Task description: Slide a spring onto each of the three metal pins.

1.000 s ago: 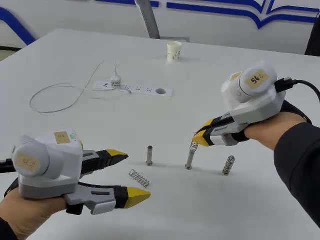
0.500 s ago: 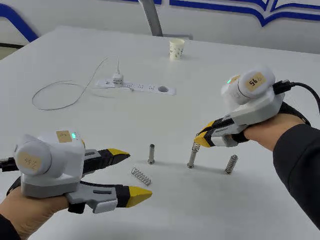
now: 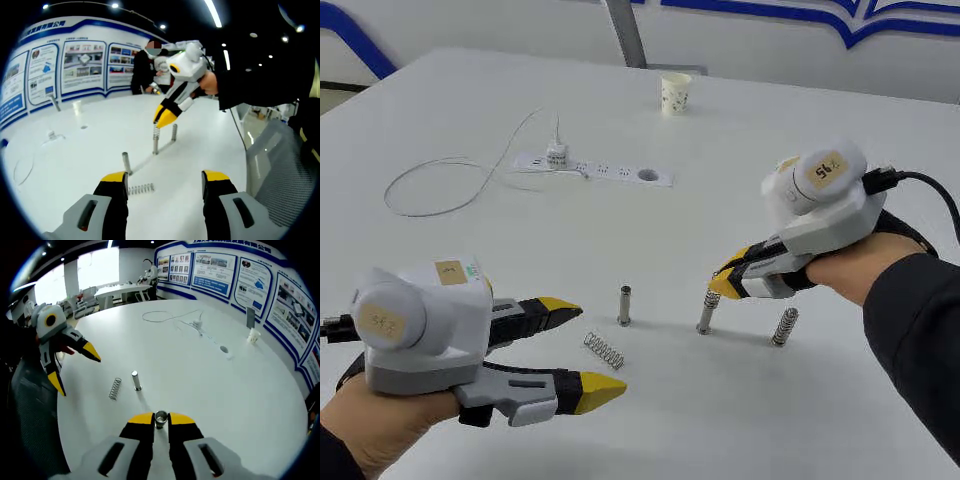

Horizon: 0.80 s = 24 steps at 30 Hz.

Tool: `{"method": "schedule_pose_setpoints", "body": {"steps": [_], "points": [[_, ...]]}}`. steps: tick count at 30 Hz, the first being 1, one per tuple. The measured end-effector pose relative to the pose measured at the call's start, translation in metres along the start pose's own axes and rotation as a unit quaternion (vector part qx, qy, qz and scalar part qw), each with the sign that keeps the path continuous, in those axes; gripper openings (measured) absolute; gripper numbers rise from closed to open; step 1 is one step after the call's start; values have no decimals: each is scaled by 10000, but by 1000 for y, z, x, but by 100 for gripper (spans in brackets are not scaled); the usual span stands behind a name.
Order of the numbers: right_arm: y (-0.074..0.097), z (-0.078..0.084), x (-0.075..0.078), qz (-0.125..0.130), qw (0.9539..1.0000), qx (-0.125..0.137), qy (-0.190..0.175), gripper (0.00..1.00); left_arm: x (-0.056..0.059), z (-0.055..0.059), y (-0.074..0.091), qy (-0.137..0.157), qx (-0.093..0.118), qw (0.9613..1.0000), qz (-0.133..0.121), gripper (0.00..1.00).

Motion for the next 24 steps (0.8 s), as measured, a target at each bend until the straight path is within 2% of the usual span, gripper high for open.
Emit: {"method": "schedule_pose_setpoints", "body": {"steps": [24], "points": [[-19, 15, 0, -33, 9997, -156, -182, 12, 0, 1, -1, 36, -14, 10000, -11, 60]]}}
Point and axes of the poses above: the centre of the closed fingertips' face, and the gripper's own axes: y roughly backward along the fingers, x roughly to its right, z roughly out of its underside, the point moved 7 cm from there along y, roughly backward along the fingers, and after that the axes turned 5 degrees about -y, right-handed, at the moved point
